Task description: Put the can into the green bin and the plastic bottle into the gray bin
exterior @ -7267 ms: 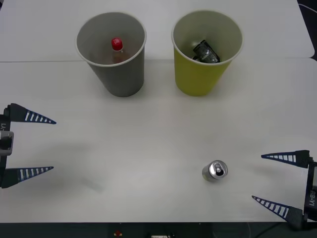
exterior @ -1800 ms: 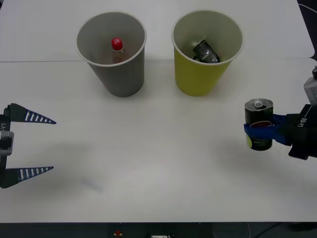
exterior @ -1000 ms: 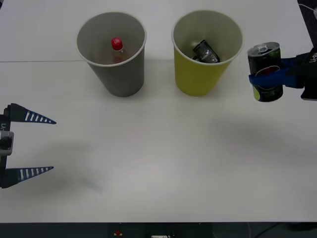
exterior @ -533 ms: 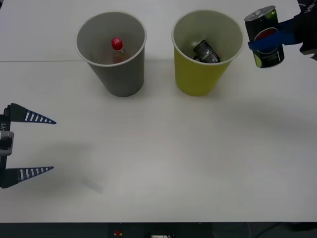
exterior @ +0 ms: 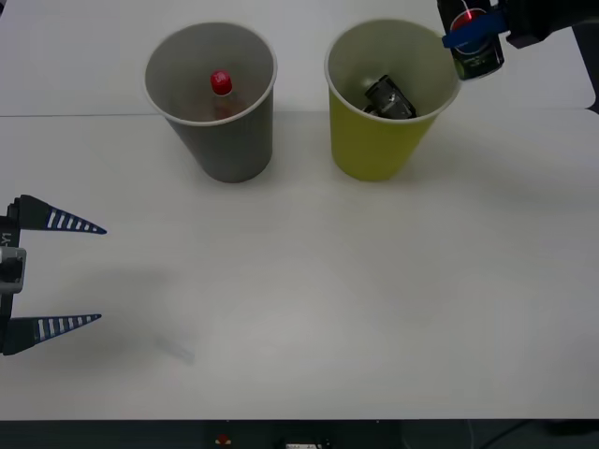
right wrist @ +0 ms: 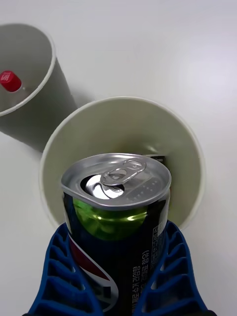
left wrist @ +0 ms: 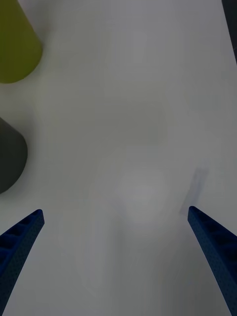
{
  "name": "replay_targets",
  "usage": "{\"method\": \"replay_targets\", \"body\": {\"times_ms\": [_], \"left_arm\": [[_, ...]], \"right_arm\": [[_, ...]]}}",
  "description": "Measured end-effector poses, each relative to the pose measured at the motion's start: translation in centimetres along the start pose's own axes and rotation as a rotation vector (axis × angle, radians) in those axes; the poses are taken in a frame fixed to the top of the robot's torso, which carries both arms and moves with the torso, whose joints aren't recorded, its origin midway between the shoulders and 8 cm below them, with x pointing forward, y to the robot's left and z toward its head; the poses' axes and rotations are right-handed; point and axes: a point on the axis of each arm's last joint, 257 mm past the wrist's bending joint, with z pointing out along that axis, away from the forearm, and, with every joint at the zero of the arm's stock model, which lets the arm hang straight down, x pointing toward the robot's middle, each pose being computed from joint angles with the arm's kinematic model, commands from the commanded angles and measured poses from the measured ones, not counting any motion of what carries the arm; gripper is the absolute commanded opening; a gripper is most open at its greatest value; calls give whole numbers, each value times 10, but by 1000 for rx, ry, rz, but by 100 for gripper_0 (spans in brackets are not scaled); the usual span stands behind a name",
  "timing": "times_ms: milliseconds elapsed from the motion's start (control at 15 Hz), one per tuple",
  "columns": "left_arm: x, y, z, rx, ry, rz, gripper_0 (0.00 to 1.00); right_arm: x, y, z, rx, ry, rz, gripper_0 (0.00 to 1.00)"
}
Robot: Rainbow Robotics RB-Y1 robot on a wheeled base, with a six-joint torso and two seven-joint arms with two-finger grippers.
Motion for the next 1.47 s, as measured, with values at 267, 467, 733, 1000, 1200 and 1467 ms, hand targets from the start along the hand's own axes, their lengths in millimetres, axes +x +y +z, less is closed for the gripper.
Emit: {"method": "replay_targets", "body": {"times_ms": [267, 467, 733, 1000, 1200, 1467], "left_arm": [[0, 0, 0, 0, 0, 0, 100], [0, 0, 0, 0, 0, 0, 100], [0, 0, 0, 0, 0, 0, 100], [0, 0, 0, 0, 0, 0, 100], [0, 0, 0, 0, 0, 0, 100], [0, 0, 0, 0, 0, 0, 100]], "right_arm": [[-19, -23, 29, 52, 7, 32, 0], [-26, -30, 44, 65, -7, 40, 0], [-30, -25, 47, 46, -14, 36, 9], [-36, -16, 47, 12, -37, 32, 97], [-37, -14, 47, 5, -42, 27, 100], [-37, -13, 45, -5, -44, 26, 100]]}}
